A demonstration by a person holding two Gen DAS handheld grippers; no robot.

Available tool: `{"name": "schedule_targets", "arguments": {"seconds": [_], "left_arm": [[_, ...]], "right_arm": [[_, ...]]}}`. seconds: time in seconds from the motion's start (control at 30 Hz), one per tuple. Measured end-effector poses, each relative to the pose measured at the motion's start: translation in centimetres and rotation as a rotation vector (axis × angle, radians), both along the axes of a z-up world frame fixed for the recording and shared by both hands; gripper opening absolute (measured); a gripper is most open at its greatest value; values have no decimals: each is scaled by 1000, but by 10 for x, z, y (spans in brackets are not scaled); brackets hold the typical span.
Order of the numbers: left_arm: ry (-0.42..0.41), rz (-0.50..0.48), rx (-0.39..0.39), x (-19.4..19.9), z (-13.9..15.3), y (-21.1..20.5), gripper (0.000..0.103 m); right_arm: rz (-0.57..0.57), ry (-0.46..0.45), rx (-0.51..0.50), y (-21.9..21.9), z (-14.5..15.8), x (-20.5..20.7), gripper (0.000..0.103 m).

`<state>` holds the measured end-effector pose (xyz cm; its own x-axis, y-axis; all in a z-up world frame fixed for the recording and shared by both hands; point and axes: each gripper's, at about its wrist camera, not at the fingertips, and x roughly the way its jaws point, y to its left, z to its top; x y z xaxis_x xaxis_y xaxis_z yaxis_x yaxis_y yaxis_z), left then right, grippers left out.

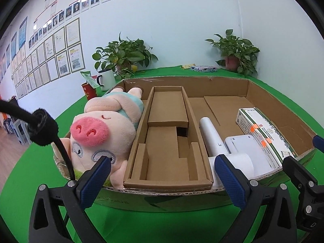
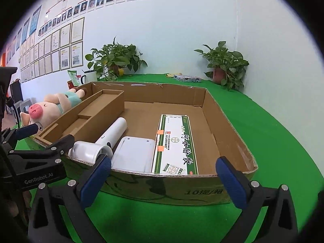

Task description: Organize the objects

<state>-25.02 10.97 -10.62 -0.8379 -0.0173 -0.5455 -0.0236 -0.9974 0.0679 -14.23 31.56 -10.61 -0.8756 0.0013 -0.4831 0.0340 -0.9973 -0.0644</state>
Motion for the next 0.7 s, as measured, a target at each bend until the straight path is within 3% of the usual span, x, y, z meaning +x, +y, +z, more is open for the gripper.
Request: {"name": "schedule_targets", "arguments": {"seconds": [0.7], "left_arm": [[1, -1, 1, -2, -1, 0, 103]], "right_arm": [[30, -7, 5, -5, 0, -1, 103]]}}
